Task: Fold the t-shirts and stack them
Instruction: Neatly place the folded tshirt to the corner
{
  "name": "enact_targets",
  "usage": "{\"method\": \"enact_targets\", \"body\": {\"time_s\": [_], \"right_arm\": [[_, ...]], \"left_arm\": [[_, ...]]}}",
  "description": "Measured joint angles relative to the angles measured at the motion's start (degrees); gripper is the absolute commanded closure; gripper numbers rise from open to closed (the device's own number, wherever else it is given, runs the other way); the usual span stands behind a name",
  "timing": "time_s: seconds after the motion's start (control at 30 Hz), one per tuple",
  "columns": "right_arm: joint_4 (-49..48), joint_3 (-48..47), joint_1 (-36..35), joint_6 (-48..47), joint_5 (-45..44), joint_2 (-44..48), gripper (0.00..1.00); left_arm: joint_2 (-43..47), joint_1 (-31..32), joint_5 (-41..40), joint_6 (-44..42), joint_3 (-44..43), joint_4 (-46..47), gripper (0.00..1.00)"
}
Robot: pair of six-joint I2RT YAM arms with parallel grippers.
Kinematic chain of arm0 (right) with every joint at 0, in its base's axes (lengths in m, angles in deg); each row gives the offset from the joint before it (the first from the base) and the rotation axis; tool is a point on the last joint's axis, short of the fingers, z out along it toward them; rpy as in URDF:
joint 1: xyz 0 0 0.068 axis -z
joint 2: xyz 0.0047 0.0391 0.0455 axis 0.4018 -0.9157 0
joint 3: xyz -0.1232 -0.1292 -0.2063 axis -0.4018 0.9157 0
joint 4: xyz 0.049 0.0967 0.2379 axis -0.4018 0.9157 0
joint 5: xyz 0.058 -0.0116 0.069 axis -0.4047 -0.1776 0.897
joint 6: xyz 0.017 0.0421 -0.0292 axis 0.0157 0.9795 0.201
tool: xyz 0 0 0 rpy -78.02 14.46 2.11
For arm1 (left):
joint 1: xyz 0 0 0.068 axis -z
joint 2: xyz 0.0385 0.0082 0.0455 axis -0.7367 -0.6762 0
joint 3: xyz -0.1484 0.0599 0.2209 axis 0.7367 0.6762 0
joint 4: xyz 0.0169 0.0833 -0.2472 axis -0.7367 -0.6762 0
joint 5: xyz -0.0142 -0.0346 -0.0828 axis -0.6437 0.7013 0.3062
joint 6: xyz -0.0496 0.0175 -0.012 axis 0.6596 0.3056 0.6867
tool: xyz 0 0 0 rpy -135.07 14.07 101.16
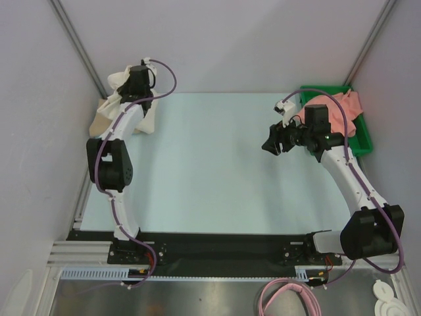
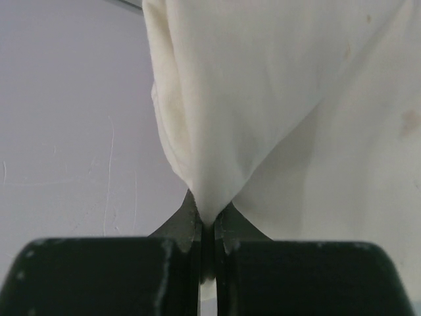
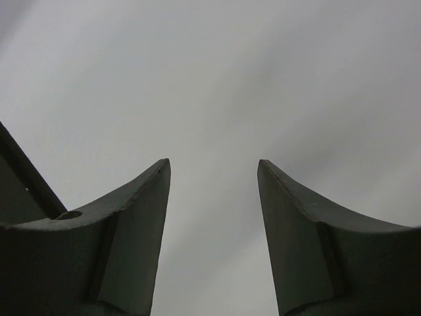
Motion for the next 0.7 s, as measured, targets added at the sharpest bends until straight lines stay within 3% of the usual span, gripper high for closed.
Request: {"method": "enact_targets", "body": {"time_s": [0.3, 0.7], "right_arm": [[-0.31, 0.52, 0.52, 0.00, 0.00, -0.02, 0.39], [-0.35, 0.59, 0.52, -0.09, -0.31, -1.70, 0.39]], "left_arm": [[-7.52, -3.78, -2.08, -5.33, -2.82, 7.65, 0.99], [-23.67, -9.66, -3.13, -10.64, -18.38, 8.79, 1.00]]}}
